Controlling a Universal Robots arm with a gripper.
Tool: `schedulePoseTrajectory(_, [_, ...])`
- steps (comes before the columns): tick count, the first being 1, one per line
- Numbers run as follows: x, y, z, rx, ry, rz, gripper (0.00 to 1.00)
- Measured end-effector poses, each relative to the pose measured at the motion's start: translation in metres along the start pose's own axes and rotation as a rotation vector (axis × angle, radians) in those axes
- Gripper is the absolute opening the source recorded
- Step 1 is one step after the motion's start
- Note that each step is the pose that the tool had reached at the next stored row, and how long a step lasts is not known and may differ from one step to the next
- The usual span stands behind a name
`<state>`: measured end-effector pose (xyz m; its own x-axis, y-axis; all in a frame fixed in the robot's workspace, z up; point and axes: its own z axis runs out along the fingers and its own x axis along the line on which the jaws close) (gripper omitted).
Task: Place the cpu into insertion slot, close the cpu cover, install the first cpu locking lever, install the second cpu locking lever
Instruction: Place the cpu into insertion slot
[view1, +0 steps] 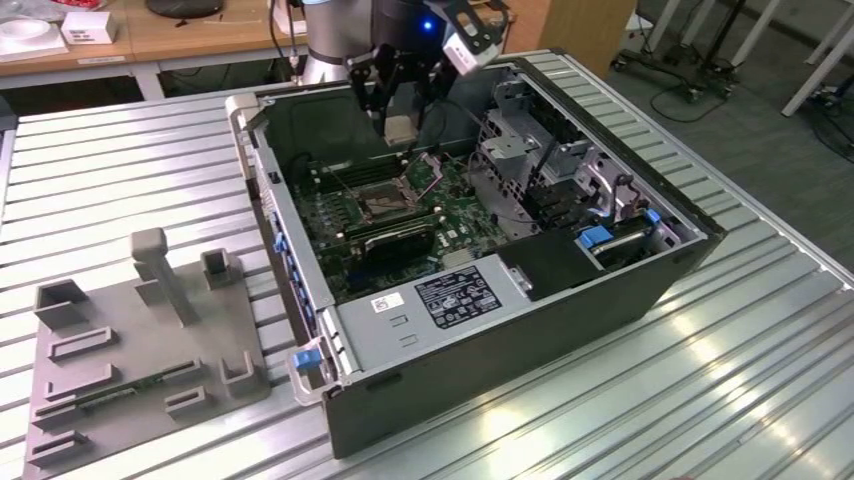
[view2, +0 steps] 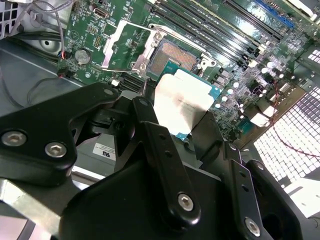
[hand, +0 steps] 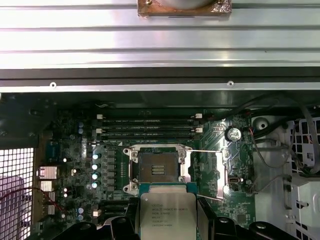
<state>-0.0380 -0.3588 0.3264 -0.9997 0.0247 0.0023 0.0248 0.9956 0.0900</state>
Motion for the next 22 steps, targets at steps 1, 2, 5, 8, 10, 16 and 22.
schedulePoseTrajectory(1, [0.0000, 0.0000, 0.0005, 0.0000, 0.0000, 0.000, 0.54])
schedulePoseTrajectory(2, [0.0000, -0.0001, 0.0010, 0.0001, 0.0000, 0.000, 0.54])
schedulePoseTrajectory(5, [0.0000, -0.0001, 0.0012, 0.0004, 0.0002, 0.000, 0.54])
schedulePoseTrajectory(8, [0.0000, -0.0001, 0.0014, 0.0001, 0.0000, 0.000, 0.54])
schedulePoseTrajectory(10, [0.0000, -0.0001, 0.0016, 0.0000, 0.0000, 0.000, 0.54])
schedulePoseTrajectory(16, [0.0000, -0.0004, 0.0043, 0.0000, 0.0000, 0.000, 0.54])
schedulePoseTrajectory(22, [0.0000, -0.0004, 0.0050, 0.0000, 0.0000, 0.000, 0.54])
